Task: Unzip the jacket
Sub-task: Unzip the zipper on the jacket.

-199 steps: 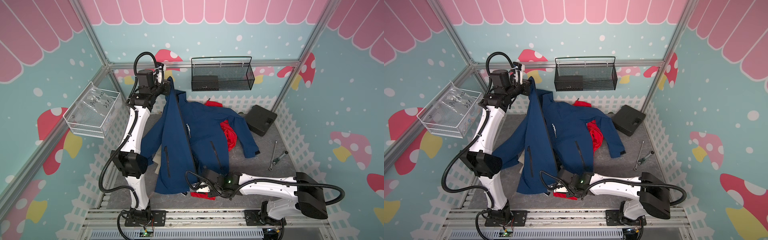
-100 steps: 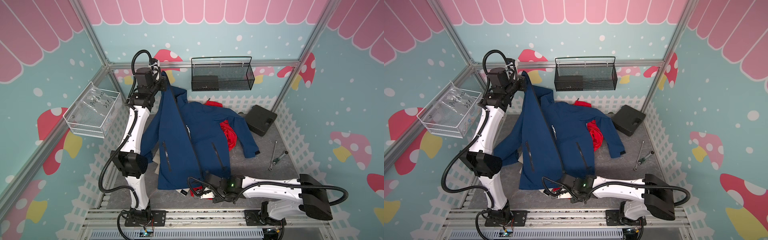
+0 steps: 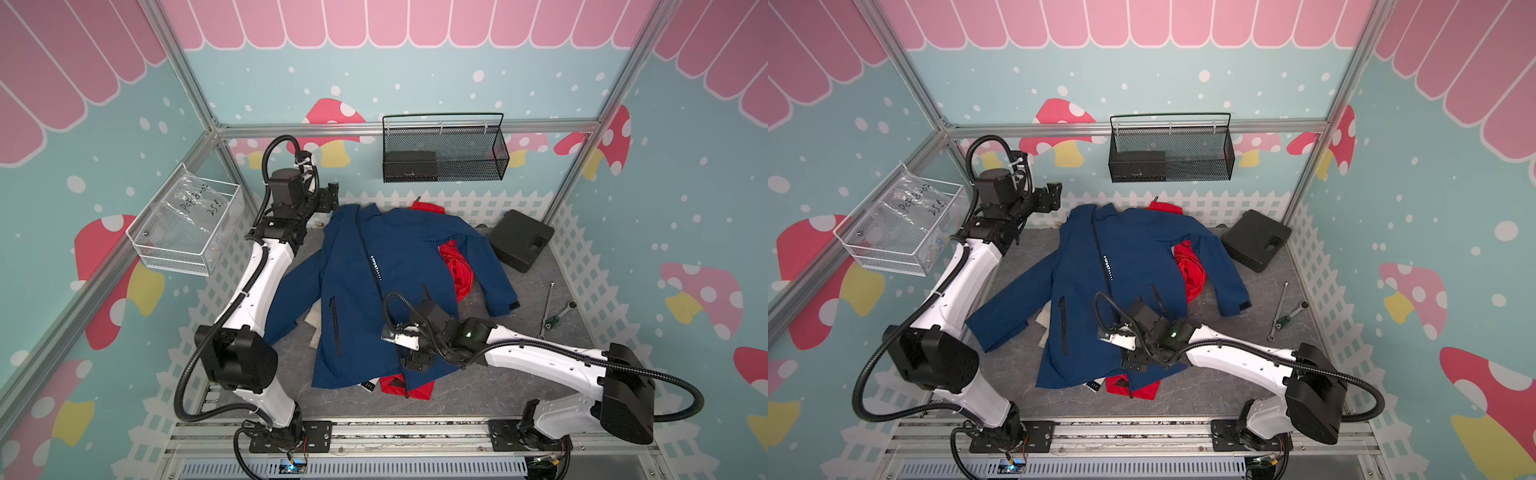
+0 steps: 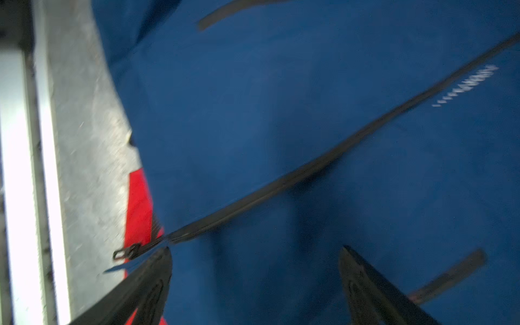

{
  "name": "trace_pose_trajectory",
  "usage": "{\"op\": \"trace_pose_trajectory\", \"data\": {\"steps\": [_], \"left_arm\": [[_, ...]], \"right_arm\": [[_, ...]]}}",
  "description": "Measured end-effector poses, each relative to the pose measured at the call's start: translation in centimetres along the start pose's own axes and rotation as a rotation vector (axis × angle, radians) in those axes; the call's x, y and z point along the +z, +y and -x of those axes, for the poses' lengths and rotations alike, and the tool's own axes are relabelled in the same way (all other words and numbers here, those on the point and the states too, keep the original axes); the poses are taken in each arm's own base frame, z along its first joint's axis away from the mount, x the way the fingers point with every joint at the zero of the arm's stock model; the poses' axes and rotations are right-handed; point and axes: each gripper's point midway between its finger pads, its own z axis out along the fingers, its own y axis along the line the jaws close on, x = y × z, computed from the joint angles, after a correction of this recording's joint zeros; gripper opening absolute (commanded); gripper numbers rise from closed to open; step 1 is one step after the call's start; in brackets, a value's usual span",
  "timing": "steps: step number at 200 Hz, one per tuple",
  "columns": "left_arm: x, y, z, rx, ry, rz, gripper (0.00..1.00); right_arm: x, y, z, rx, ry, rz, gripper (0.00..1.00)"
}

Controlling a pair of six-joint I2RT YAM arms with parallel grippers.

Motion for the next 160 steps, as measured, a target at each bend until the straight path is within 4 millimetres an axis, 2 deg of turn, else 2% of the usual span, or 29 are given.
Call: {"op": "trace_pose_trajectory", "data": {"steps": [23,39,57,77,93,109,141,160], "left_arm": [[-3.6,1.3,-2.8,-0.151,0.036,0.026,0.87],[-4.8,2.6,-5.7,-0.268,0.097,0.042,0.86],[-4.8,4.2,-10.7,-0.400,0.227,0.062,0.86],[-4.7,5.5,-17.2,-0.520,0.412,0.096,0.86],[-4.9,5.7,-21.6,-0.589,0.541,0.105,0.85],[-5.1,5.5,-24.3,-0.635,0.632,0.093,0.84],[-4.7,5.2,-26.9,-0.695,0.716,0.047,0.81],[-4.2,4.9,-28.0,-0.723,0.748,0.017,0.78]], "right_arm": [[-1.8,-6.6,1.3,0.212,-0.102,-0.081,0.95],[-3.4,-11.1,1.2,0.361,-0.167,-0.119,0.94],[-4.9,-15.8,0.1,0.526,-0.236,-0.140,0.94],[-5.6,-20.1,-2.8,0.695,-0.269,-0.153,0.95],[-5.1,-21.9,-5.4,0.797,-0.257,-0.148,0.95],[-4.3,-23.0,-7.8,0.876,-0.233,-0.143,0.95],[-3.1,-24.5,-11.2,0.972,-0.207,-0.140,0.90],[-2.2,-25.3,-11.8,0.987,-0.204,-0.122,0.79]]}}
